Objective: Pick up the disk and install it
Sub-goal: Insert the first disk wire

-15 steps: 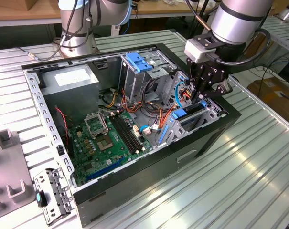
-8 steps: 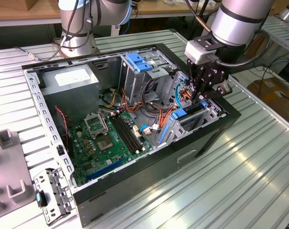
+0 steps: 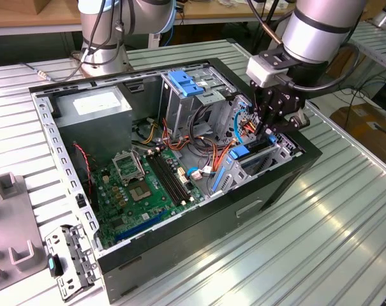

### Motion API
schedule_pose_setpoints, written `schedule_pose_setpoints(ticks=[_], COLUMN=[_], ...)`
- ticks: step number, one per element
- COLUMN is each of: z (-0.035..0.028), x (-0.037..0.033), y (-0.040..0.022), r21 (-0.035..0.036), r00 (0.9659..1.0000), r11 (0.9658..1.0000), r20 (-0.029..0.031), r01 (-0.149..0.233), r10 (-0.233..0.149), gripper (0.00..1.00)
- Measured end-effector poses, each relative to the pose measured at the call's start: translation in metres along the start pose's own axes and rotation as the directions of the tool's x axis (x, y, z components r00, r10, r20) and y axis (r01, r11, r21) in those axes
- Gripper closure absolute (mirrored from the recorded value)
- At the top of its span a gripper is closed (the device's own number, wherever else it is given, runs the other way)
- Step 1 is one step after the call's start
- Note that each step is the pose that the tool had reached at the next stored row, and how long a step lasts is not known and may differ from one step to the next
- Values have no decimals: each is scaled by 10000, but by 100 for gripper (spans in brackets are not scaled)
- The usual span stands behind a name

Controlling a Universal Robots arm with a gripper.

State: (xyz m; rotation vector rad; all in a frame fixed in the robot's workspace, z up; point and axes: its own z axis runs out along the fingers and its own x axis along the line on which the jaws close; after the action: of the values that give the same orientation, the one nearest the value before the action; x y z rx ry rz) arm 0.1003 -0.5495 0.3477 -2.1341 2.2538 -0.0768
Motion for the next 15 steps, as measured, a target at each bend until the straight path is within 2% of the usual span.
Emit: schedule_pose_setpoints(ticks=[10, 15], z=[40, 16], x=[1, 2], y=[4, 2], r21=[-10, -10], r00=[10000, 10000], r11=[10000, 10000], r20=[-5, 3], r01=[-84, -88], r10=[84, 88], gripper=[83, 83])
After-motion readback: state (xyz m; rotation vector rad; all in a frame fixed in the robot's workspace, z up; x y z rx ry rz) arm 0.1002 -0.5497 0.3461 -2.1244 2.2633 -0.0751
